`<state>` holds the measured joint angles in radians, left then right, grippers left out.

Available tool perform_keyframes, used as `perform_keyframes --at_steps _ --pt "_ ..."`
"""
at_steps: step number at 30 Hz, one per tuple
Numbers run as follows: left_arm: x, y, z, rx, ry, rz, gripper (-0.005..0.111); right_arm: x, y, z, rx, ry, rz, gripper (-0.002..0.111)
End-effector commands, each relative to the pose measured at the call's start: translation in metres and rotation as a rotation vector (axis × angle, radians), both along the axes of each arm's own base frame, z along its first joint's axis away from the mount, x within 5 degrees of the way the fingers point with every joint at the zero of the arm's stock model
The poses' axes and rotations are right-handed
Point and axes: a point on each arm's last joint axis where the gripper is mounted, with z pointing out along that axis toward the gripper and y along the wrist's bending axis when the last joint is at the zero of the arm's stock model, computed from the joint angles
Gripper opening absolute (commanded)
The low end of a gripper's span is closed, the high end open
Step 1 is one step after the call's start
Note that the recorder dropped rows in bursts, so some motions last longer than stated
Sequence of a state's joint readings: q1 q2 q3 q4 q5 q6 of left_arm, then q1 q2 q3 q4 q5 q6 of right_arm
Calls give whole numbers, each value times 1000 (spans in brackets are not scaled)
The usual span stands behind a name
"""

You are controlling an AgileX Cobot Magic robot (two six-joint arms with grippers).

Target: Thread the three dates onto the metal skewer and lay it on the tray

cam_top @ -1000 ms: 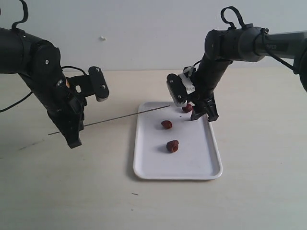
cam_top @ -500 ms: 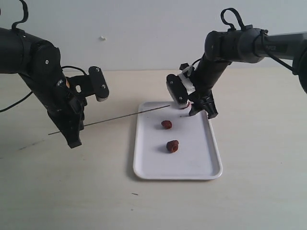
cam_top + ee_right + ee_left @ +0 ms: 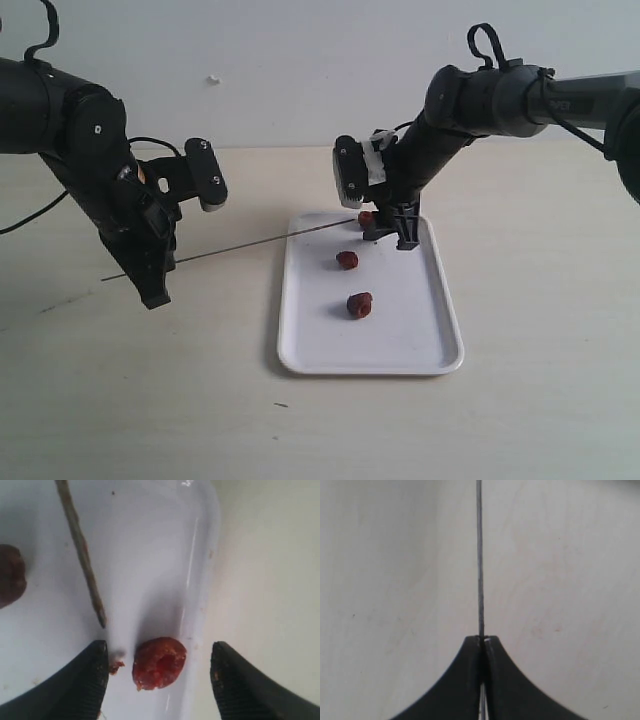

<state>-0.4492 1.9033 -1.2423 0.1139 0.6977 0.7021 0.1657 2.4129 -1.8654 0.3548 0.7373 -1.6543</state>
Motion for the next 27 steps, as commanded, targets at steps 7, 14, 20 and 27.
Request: perform_keyframes --at_steps 7,14,20,27 --pt "2 -1 0 -11 -20 -3 0 -1 -3 -7 -6 36 -61 59" --pt "2 -1 0 -11 -20 -3 0 -4 -2 -8 48 105 -183 57" --pt "1 -1 0 -12 -18 4 0 -1 -1 -1 112 149 -332 57" --pt "1 -1 0 -16 -15 21 0 9 -1 23 150 169 -478 57"
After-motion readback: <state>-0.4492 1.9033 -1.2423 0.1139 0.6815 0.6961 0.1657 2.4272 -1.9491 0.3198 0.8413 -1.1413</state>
